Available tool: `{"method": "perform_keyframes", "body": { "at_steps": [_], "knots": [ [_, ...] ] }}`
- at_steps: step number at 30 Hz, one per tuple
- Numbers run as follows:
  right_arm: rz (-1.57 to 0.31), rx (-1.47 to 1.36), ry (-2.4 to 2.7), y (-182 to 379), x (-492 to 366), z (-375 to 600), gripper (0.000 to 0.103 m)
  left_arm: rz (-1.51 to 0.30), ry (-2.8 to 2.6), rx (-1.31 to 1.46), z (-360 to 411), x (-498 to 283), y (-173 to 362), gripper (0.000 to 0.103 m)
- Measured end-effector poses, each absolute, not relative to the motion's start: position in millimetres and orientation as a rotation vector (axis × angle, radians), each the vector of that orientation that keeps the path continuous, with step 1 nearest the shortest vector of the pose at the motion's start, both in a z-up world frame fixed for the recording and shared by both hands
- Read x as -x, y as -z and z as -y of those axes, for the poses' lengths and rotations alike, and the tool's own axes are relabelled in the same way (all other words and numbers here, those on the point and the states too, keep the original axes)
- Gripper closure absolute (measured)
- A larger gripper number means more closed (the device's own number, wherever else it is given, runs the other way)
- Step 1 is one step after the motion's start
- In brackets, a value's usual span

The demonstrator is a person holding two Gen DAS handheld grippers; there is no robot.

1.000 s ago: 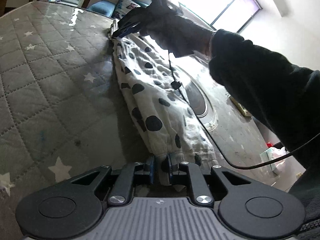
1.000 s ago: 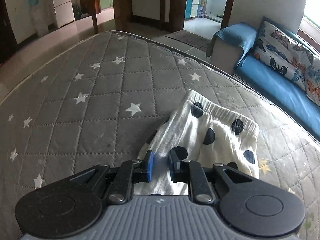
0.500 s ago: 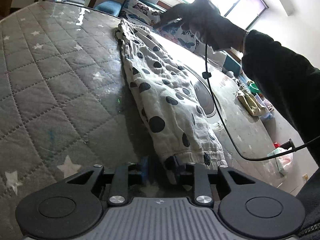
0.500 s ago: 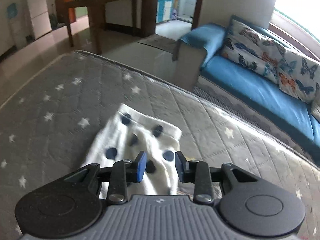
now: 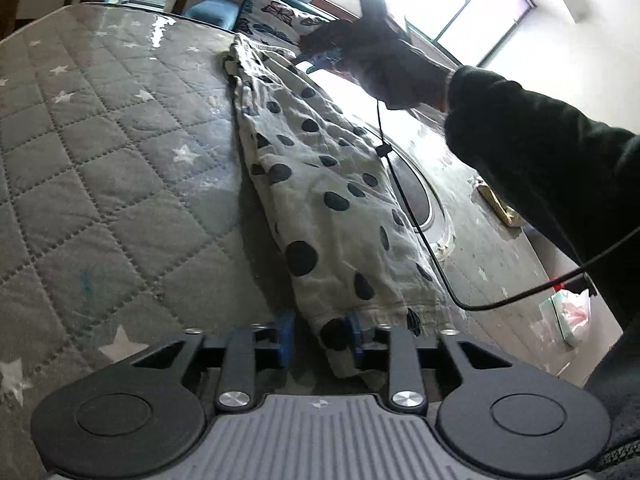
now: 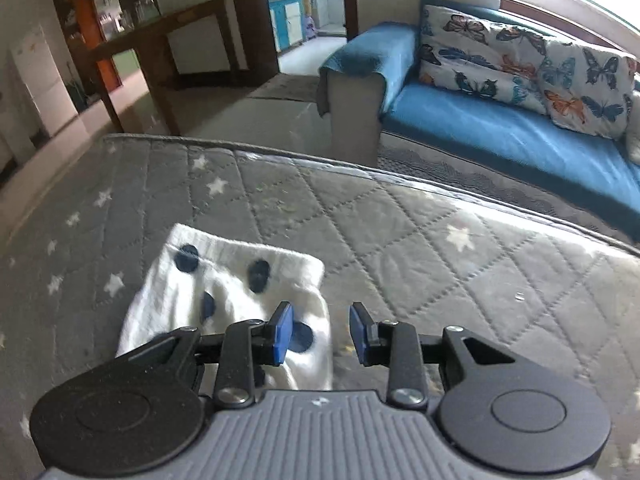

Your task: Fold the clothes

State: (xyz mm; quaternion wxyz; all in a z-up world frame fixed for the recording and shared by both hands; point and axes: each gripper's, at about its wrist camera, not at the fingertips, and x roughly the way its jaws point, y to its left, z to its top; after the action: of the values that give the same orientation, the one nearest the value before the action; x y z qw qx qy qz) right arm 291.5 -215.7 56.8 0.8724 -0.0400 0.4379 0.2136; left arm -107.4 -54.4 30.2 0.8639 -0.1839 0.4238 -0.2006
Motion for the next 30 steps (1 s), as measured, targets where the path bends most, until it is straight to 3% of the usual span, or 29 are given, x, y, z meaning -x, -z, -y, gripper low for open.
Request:
{"method": "perform_keyframes", "body": {
  "at_steps": [4, 10, 14, 16, 18, 20, 23, 27, 30],
  "knots": [
    [-0.91, 0.106, -0.436, -51, -298, 210, 0.072, -0.882, 0.421, 0.349, 58, 107, -32, 0.089],
    [-0.899, 0.058, -0.436, -48, -301, 212, 0.071, -0.889, 0.411, 0.351, 55, 108, -31, 0.091],
    [-0.904, 0.054, -0.446, -48, -302, 215, 0.086, -0.889, 0.408, 0.352, 56, 107, -31, 0.091],
    [-0.914, 0.041, -0.446, -49, -303, 216, 0.088, -0.893, 0.408, 0.352, 57, 108, -31, 0.091],
    [-0.922, 0.024, -0.458, -50, -302, 217, 0.086, -0.898, 0.408, 0.36, 56, 108, -32, 0.091],
    [-0.916, 0.009, -0.454, -50, -302, 219, 0.072, -0.895, 0.41, 0.357, 57, 108, -33, 0.091],
    [-0.908, 0.003, -0.453, -48, -302, 221, 0.071, -0.893, 0.414, 0.364, 58, 108, -35, 0.086],
    [-0.897, -0.008, -0.461, -47, -303, 219, 0.071, -0.896, 0.41, 0.373, 59, 107, -37, 0.07],
    [-0.891, -0.014, -0.481, -45, -302, 216, 0.076, -0.9, 0.419, 0.379, 62, 106, -37, 0.068]
  ]
}}
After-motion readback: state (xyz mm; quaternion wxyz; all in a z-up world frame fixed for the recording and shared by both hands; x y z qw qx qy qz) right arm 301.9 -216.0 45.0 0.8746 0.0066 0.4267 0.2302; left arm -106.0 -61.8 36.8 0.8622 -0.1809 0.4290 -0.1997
